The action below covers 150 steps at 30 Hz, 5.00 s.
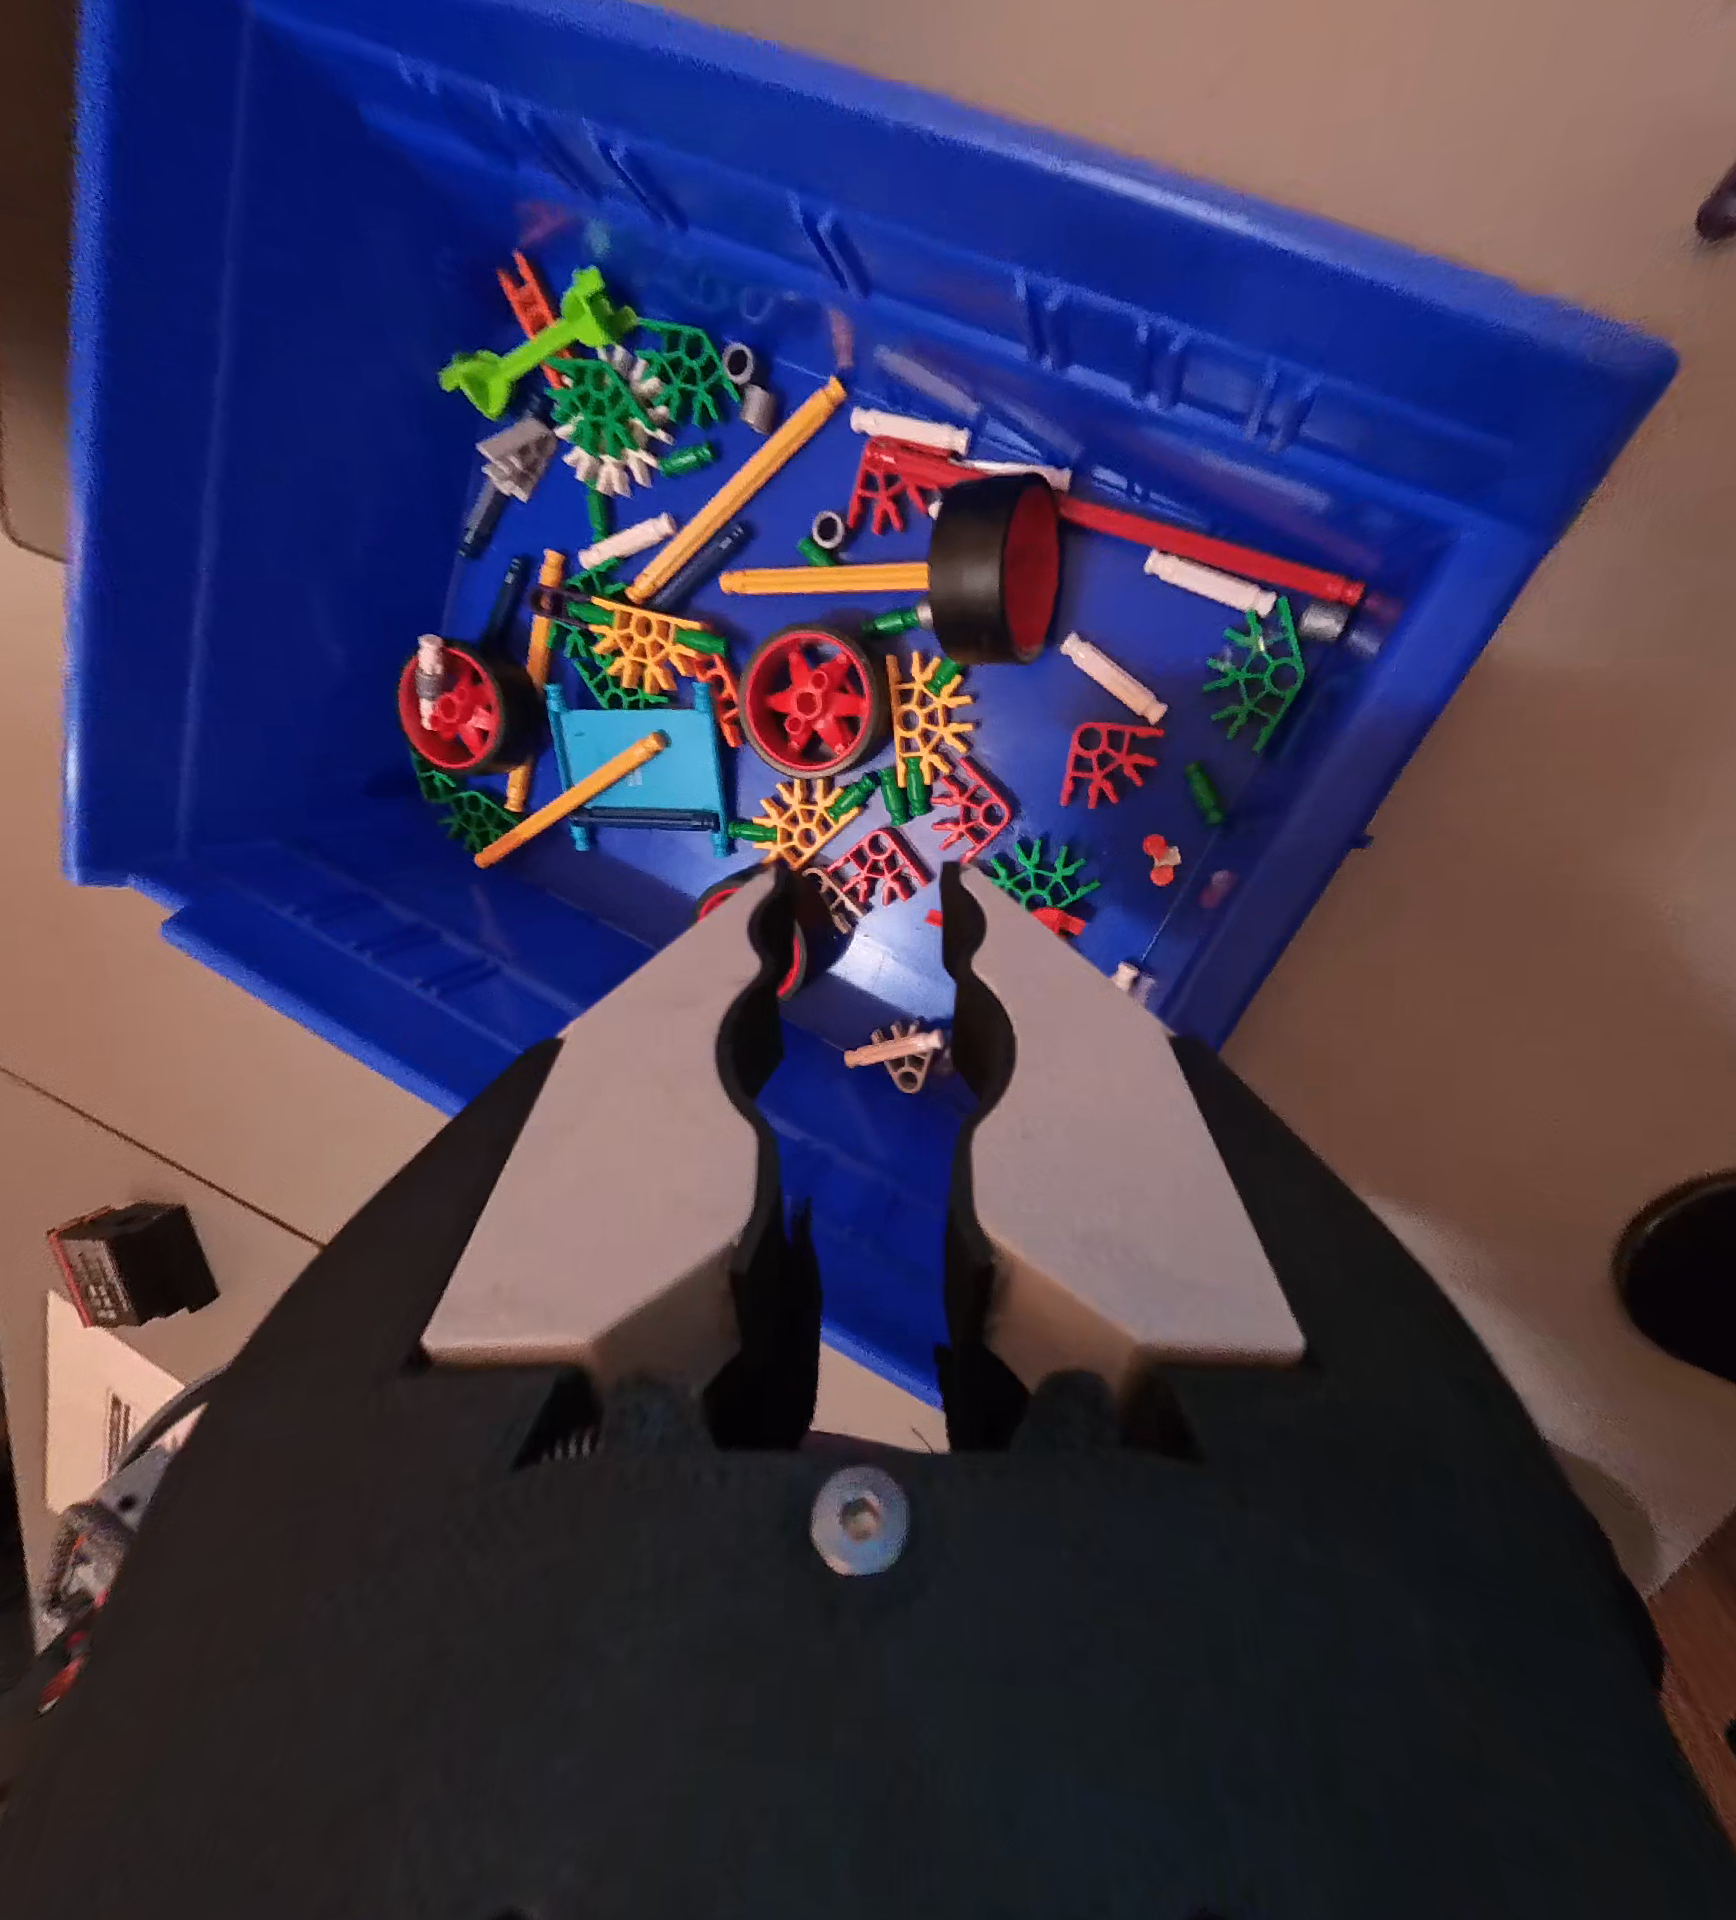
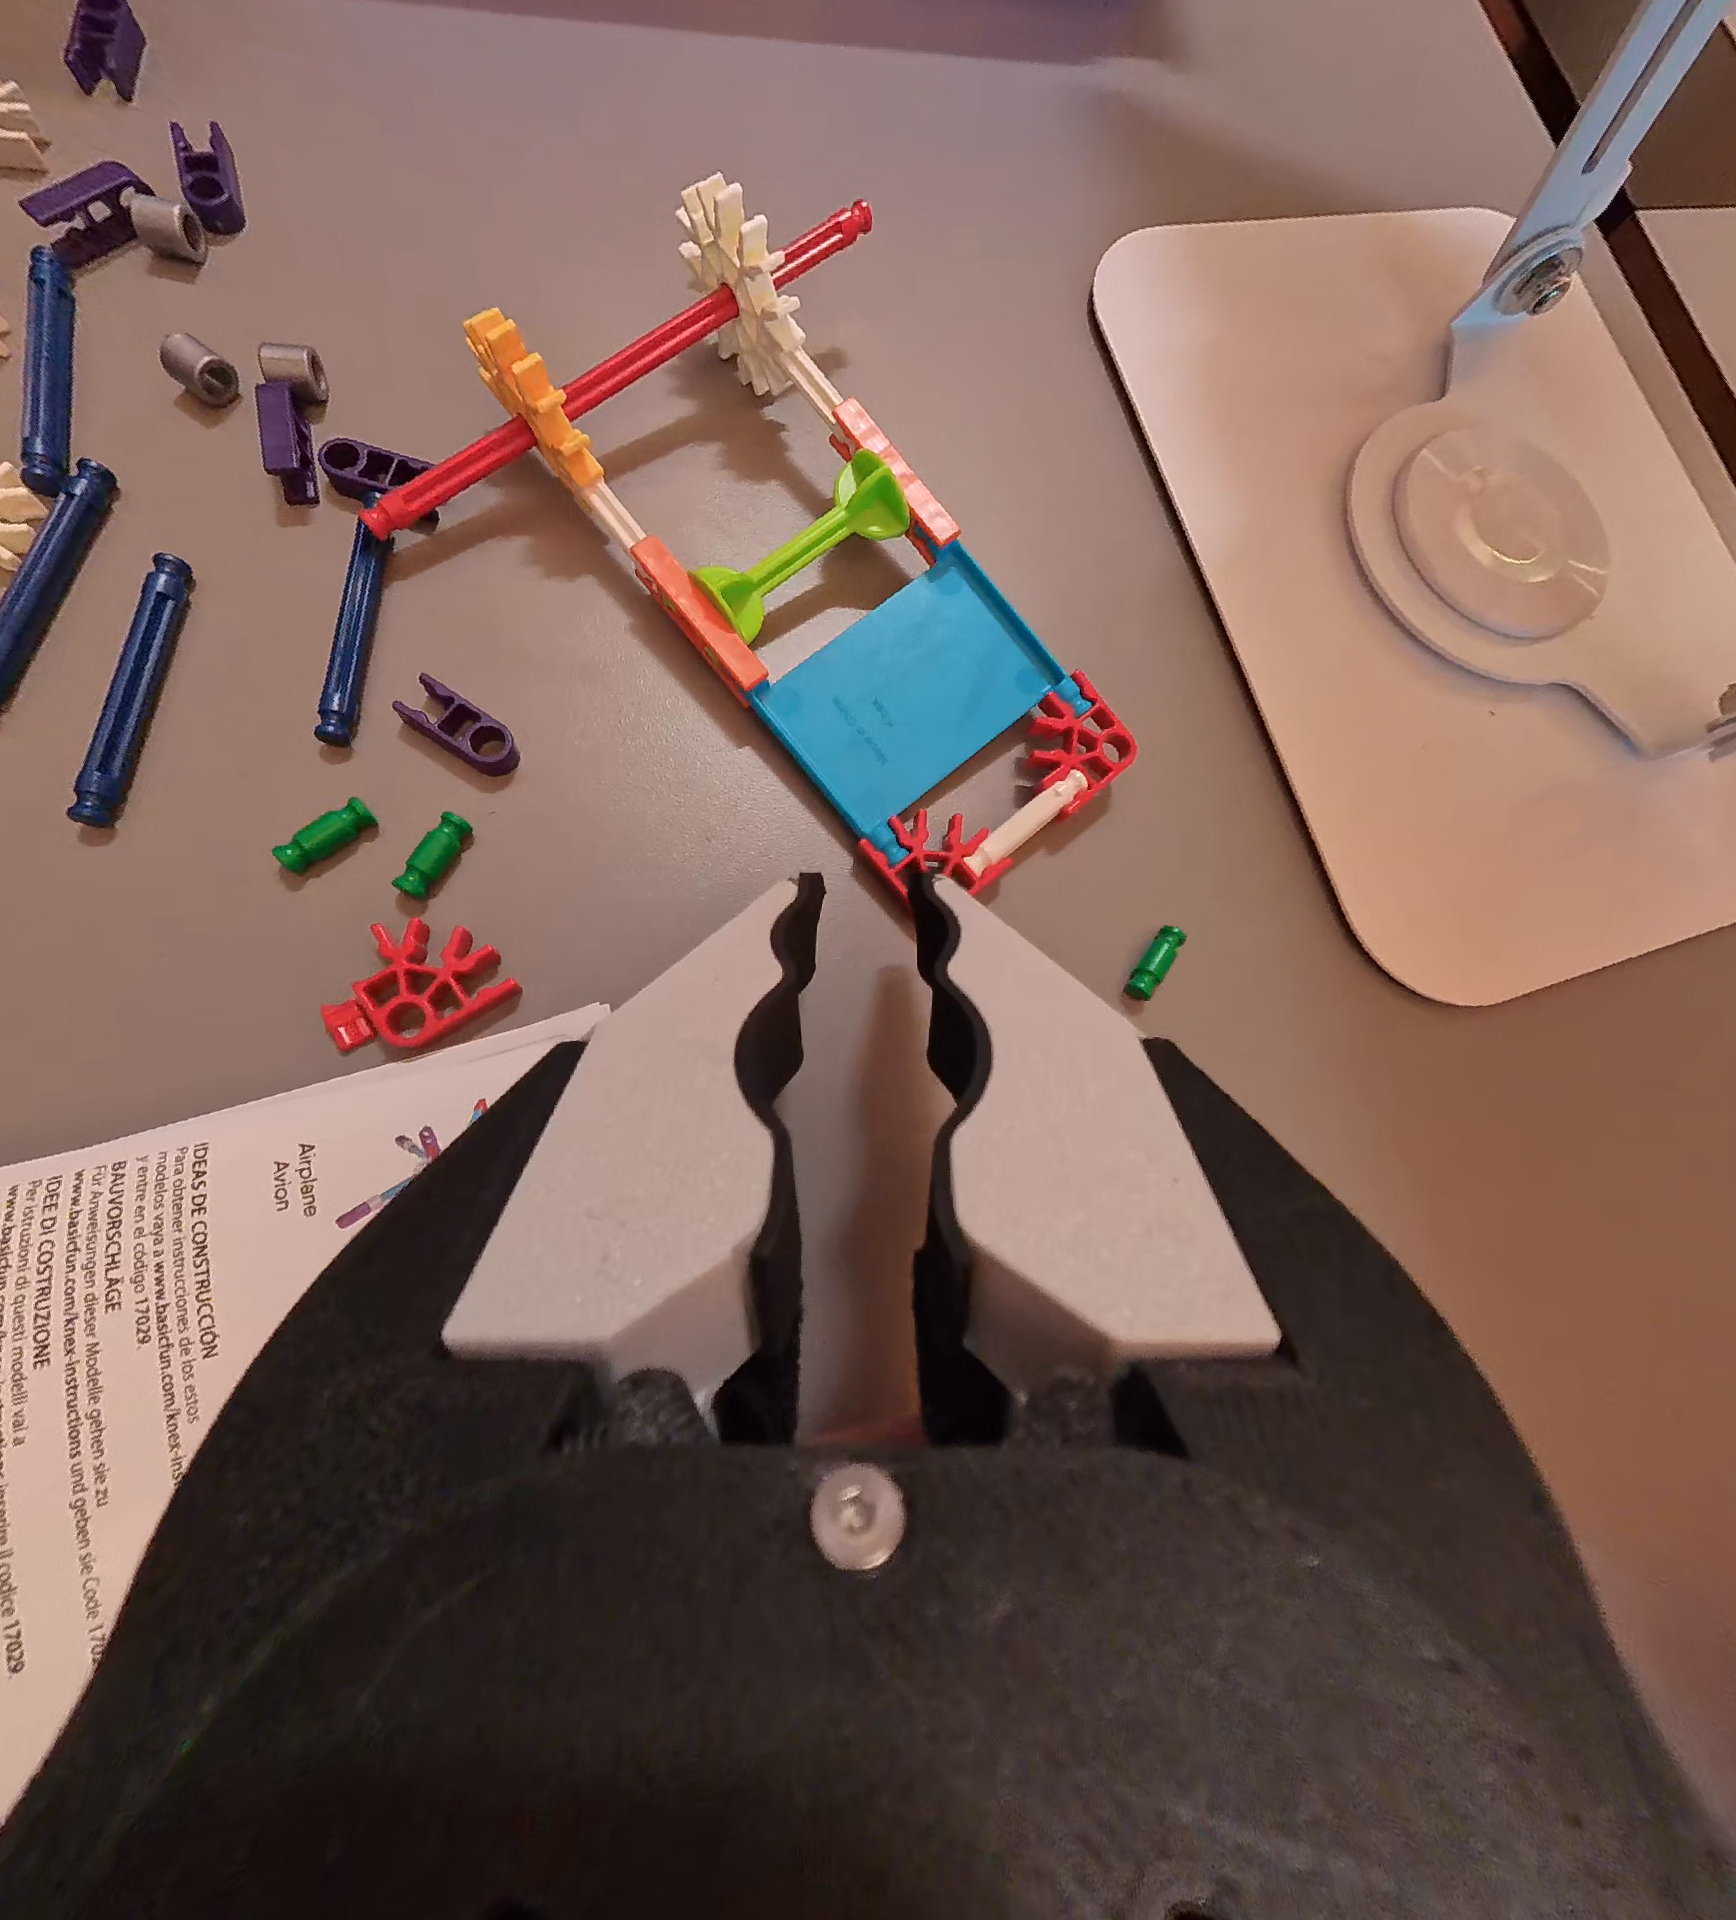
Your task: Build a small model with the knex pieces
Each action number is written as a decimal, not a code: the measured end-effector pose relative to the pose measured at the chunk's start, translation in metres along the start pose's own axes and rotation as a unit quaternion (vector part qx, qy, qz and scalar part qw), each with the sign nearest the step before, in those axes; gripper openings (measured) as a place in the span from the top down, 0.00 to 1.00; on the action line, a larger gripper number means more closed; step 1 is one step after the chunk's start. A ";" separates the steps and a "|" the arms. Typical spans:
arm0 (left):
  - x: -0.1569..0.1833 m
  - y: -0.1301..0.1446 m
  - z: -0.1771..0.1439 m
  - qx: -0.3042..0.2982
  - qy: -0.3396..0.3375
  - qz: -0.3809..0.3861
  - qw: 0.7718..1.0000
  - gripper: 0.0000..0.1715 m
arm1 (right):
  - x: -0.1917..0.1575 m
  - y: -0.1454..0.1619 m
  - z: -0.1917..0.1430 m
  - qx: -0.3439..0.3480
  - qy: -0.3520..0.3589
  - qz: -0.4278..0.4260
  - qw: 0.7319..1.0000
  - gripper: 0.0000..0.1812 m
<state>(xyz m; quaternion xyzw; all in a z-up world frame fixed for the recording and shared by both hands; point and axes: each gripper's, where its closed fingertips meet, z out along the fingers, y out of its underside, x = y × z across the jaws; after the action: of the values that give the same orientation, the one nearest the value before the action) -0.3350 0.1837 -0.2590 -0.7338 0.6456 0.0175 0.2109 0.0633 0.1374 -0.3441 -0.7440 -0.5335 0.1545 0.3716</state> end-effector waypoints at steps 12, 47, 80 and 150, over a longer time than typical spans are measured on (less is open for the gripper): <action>0.001 0.014 0.046 -0.044 0.046 0.010 0.998 0.75 | -0.001 0.008 0.005 -0.008 -0.009 0.009 1.000 0.91; -0.077 -0.062 0.147 0.013 0.094 -0.051 0.994 0.78 | 0.001 0.010 0.005 0.008 -0.026 0.041 0.999 0.91; -0.101 -0.041 0.069 -0.079 -0.196 0.216 0.953 0.80 | -0.004 0.011 0.006 0.001 -0.034 0.025 0.999 0.91; 0.103 -0.197 0.092 0.173 -0.069 -0.136 0.973 0.72 | -0.031 -0.078 -0.050 0.115 -0.032 0.044 0.992 0.90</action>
<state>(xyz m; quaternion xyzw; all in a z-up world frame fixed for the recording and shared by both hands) -0.1077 0.1330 -0.3168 -0.7645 0.5164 -0.0723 0.3789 0.0297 0.1015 -0.2591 -0.7132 -0.4910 0.2551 0.4304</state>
